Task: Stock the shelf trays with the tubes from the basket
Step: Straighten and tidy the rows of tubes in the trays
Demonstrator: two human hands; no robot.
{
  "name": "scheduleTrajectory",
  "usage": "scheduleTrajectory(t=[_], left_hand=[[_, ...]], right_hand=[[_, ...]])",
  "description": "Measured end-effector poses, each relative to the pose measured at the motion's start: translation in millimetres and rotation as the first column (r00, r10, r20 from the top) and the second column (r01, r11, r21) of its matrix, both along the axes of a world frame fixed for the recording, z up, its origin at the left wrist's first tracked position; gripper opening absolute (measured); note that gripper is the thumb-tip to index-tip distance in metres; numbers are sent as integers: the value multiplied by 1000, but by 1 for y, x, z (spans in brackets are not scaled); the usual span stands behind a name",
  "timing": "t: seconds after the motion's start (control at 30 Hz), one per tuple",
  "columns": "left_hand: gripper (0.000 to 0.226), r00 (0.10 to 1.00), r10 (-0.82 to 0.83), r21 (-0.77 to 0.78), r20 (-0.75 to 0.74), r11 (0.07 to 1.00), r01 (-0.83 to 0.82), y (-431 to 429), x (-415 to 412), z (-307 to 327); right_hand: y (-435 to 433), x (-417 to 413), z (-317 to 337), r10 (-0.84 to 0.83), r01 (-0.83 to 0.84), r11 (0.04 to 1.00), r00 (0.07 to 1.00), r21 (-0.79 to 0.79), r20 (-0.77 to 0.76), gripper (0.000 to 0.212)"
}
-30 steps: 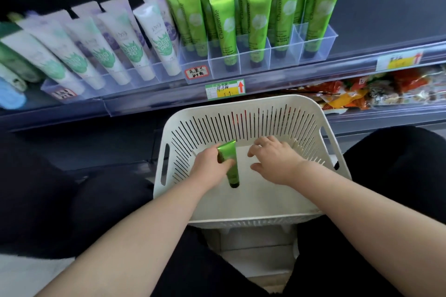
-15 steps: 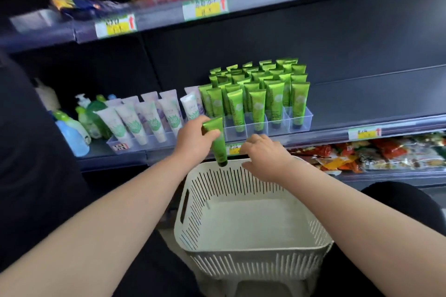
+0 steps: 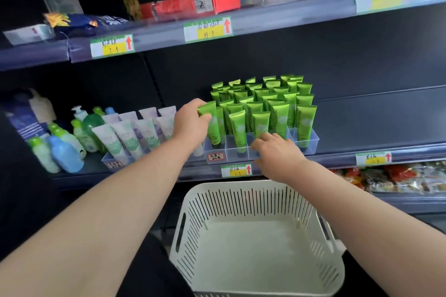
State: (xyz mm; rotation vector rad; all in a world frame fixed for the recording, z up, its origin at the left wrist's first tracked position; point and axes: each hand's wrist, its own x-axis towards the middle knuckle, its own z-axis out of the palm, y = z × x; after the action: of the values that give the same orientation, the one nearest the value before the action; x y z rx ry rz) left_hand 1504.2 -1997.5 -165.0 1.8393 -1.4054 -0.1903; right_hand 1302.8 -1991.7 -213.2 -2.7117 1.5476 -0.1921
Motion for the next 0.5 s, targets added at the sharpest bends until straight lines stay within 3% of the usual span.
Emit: scheduleTrajectory(t=[0.27, 0.5], left_hand=[[38, 996, 1, 110, 89, 994, -11, -51, 6, -20], [32, 986, -43, 177, 161, 984, 14, -62, 13, -31]], right_hand=[[-40, -9, -14, -66, 67, 997, 998, -49, 8, 37], [-56, -14, -31, -83, 83, 996, 997, -42, 5, 41]])
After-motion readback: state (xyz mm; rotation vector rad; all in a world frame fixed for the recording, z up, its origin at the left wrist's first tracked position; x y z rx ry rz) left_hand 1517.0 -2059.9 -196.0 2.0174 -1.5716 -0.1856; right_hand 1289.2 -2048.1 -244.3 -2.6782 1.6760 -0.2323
